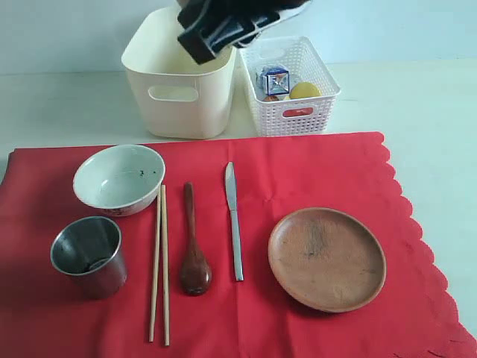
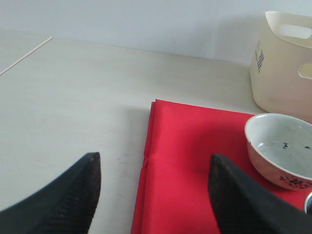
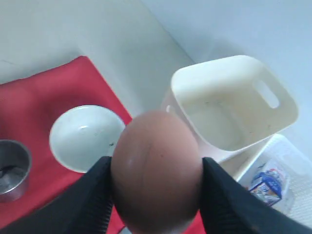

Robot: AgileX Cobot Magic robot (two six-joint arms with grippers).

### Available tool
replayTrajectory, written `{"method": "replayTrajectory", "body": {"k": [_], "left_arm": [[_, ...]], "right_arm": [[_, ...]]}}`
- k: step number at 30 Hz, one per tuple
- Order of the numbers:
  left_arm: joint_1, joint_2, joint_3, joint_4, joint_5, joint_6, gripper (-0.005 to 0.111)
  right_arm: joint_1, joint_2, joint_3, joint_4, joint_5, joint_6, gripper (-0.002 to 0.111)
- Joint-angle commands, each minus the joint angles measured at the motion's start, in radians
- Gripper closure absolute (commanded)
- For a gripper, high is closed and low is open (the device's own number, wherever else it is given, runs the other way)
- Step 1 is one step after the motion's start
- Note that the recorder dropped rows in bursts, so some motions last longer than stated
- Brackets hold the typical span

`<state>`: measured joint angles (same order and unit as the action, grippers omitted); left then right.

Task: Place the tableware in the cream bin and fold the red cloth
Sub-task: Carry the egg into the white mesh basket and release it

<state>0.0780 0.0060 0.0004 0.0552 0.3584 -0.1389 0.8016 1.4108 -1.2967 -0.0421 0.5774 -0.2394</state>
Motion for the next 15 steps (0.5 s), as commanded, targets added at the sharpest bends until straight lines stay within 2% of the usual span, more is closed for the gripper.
{"method": "replayTrajectory", "body": {"k": [1,7,15], "left_arm": [[0.001,-0.006,0.000,0.005,-0.006,0.006,0.045],[0.001,-0.006,0.000,0.005,-0.006,0.006,0.045],[0.001,-0.006,0.000,0.005,-0.006,0.006,0.045]], "right_arm": [[-0.019,0.078,-0.076,-0.204,-0.027,0.146,0.108],[-0.181,0.248,-0.190,-0.227,-0.028,0.312,0.108],[-0.300,0.403,-0.272,-0.221,-0.079,0.398,0.108]]}}
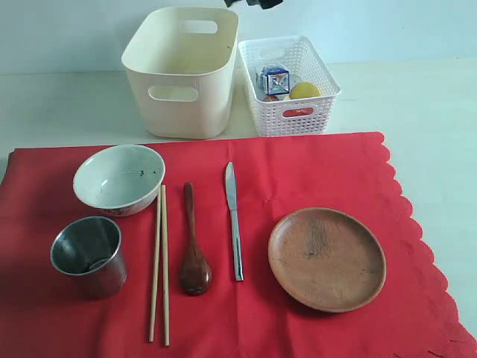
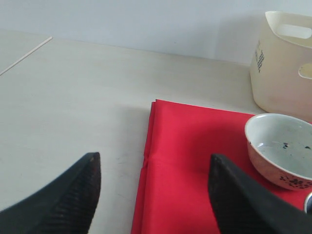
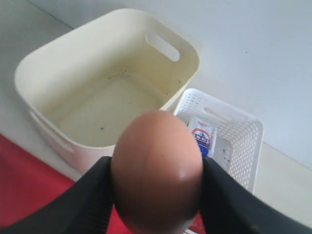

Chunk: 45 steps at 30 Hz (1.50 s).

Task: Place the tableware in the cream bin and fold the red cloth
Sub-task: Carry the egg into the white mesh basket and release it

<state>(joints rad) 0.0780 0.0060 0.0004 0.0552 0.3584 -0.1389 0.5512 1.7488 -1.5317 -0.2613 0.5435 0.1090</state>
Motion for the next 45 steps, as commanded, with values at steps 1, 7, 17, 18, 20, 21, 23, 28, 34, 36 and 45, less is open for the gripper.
{"method": "replayTrajectory", "body": {"k": [1,7,17,18,20,21,23,28,34,36,45], "left_arm": [[0.001,-0.006,0.000,0.005,-0.006,0.006,0.045],[0.001,-0.006,0.000,0.005,-0.006,0.006,0.045],[0.001,-0.006,0.000,0.005,-0.006,0.006,0.045],[0.001,-0.006,0.000,0.005,-0.006,0.006,0.045],[0.001,-0.006,0.000,0.005,-0.006,0.006,0.045],[0.001,-0.006,0.000,0.005,-0.006,0.006,0.045],[0.001,-0.006,0.000,0.005,-0.006,0.006,0.045],[0.001,-0.006,0.000,0.005,-0.006,0.006,0.045],[0.001,-0.006,0.000,0.005,-0.006,0.006,0.045],[0.001,-0.006,0.000,0.005,-0.006,0.006,0.045],[0.001,-0.006,0.000,0.005,-0.006,0.006,0.045]], "right_arm": [[-0.062,0.085,-0.044,-0.002,-0.050,0.062,0.108],[-0.132,0.184,-0.061,0.003,-0.109,0.125,0.108],[-0.199,0.326,-0.061,0.124,-0.197,0.129,0.108],[-0.199,0.335,-0.061,0.129,-0.201,0.129,0.108],[-0.199,0.358,-0.061,0.139,-0.204,0.129,0.108],[-0.199,0.369,-0.061,0.153,-0.206,0.129,0.108],[-0.199,0.392,-0.061,0.182,-0.219,0.127,0.108],[-0.199,0.432,-0.061,0.241,-0.261,0.127,0.108],[-0.199,0.468,-0.061,0.261,-0.288,0.127,0.102],[-0.199,0.470,-0.061,0.261,-0.288,0.127,0.092],[-0.199,0.457,-0.061,0.261,-0.283,0.127,0.051]]}}
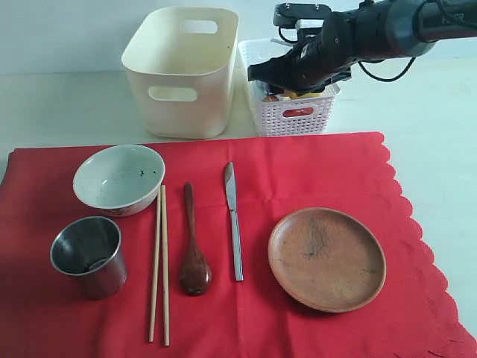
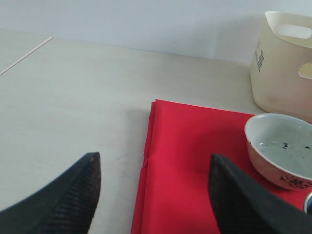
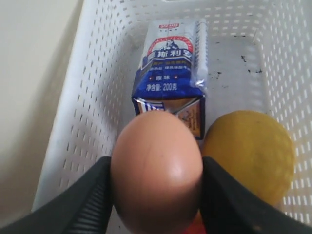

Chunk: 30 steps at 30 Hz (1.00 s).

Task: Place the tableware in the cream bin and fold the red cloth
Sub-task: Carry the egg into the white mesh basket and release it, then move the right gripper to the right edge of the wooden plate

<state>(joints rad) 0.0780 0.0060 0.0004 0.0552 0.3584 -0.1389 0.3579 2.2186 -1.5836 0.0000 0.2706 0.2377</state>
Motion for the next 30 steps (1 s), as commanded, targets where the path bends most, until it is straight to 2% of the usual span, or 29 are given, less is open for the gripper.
{"method": "replayTrajectory", "body": {"k": [1,5,15,30], "left_arm": [[0.001,-0.006,0.000,0.005,-0.006,0.006,0.045],[0.001,-0.006,0.000,0.005,-0.006,0.006,0.045],[0.001,-0.006,0.000,0.005,-0.006,0.006,0.045],[0.001,-0.006,0.000,0.005,-0.006,0.006,0.045]], "right_arm": [[-0.006,-0.018,-0.009,0.000,-0.009,-0.001,0.049],[-0.006,-0.044,-0.009,0.000,0.004,-0.001,0.046],[-0.006,-0.129,-0.009,0.000,0.082,-0.001,0.046],[-0.006,-0.263,-0.009,0.000,0.470,-0.054,0.046]]}}
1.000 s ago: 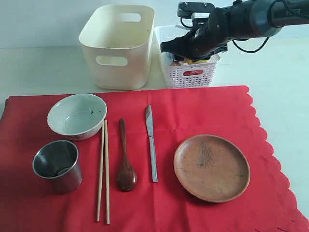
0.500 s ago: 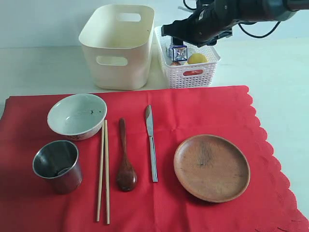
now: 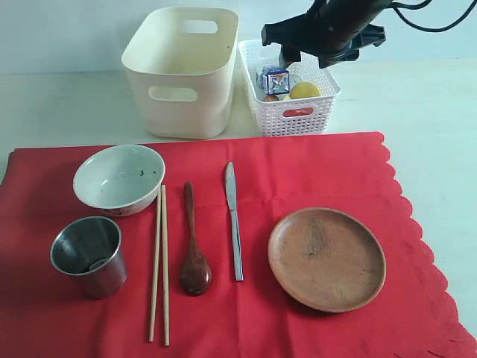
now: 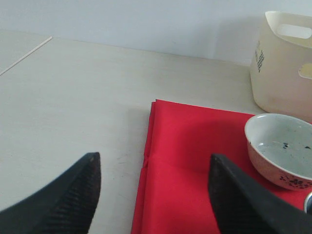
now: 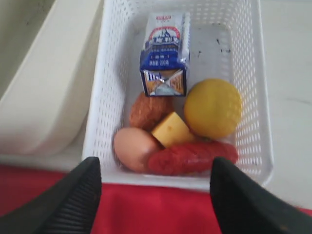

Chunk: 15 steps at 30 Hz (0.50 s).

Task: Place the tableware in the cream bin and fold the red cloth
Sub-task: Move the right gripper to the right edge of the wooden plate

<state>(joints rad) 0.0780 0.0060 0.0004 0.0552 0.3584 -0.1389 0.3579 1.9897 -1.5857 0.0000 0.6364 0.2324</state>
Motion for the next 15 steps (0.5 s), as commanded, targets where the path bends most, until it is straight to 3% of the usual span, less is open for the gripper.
{"method": "replayTrajectory", "body": {"k": [1,15], "left_arm": [[0.001,-0.006,0.000,0.005,-0.006,0.006,0.045],[0.001,-0.006,0.000,0.005,-0.006,0.006,0.045]], "right_arm": [[-0.006,-0.042,-0.007,0.000,0.137,-0.061,0.046],[-0.006,-0.180,0.013,-0.017,0.371,-0.140,0.046]]}}
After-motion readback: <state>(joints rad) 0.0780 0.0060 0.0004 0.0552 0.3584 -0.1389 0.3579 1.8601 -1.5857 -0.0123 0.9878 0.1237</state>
